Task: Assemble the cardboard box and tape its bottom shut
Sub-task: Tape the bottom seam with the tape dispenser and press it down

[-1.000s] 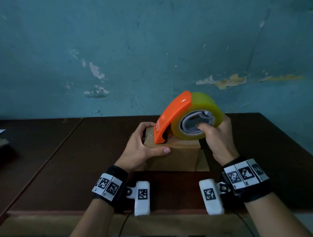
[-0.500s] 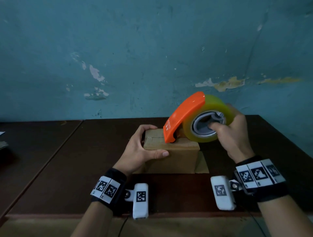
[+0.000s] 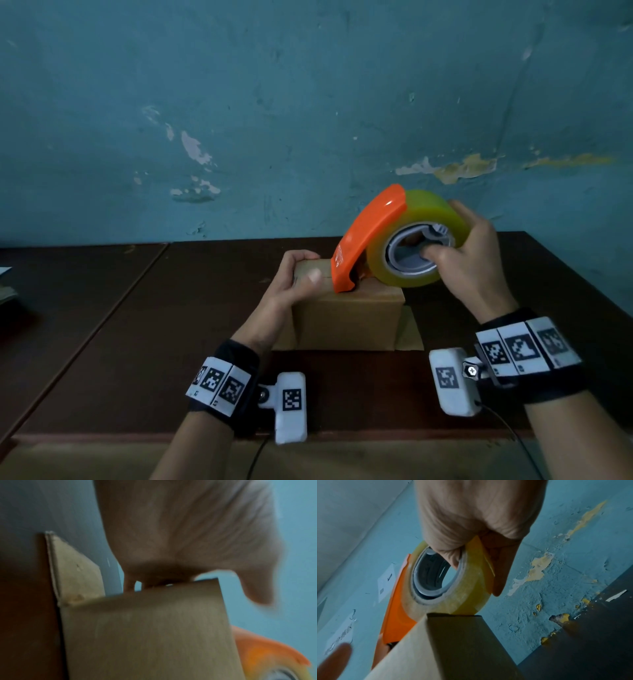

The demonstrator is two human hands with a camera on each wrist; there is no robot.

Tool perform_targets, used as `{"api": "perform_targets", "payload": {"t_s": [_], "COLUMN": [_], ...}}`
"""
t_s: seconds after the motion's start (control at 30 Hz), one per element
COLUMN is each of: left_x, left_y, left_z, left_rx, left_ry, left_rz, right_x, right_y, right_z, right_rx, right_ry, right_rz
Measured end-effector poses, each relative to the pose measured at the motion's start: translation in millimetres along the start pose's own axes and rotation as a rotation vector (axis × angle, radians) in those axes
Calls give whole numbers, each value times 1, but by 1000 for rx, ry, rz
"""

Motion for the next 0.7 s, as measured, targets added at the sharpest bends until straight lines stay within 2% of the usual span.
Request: {"api": "perform_targets", "payload": {"t_s": [0.13,0.3,0.43,0.53,0.7], "left_x": [1,4,11,15,10], "left_y": [-5,-10,-13,-16,-15], "left_z": [3,-1,-3,-3,7], "left_rx": [128,136,145,208,244], "left_ry": [-8,-56,-100,-150,-65], "left_rz": [-74,-148,-127,-94,-170], "right_x": [0,1,5,9,17], "right_y": [3,3,2,2,4], "right_z": [0,1,0,-1,-2], "right_rx": [34,37,54,77,189], "right_ry": [1,-19,-36,-59,-130], "right_rz": [-21,-36,-24,-11,53]}}
Point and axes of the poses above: each hand's wrist, its own y-axis away from the middle knuckle, its own z-axis out of the palm, x = y × z, the point moved 5 cm from there along -y, towards the middle knuckle, and after that the axes turned 2 degrees about x, right-handed, at the moved point
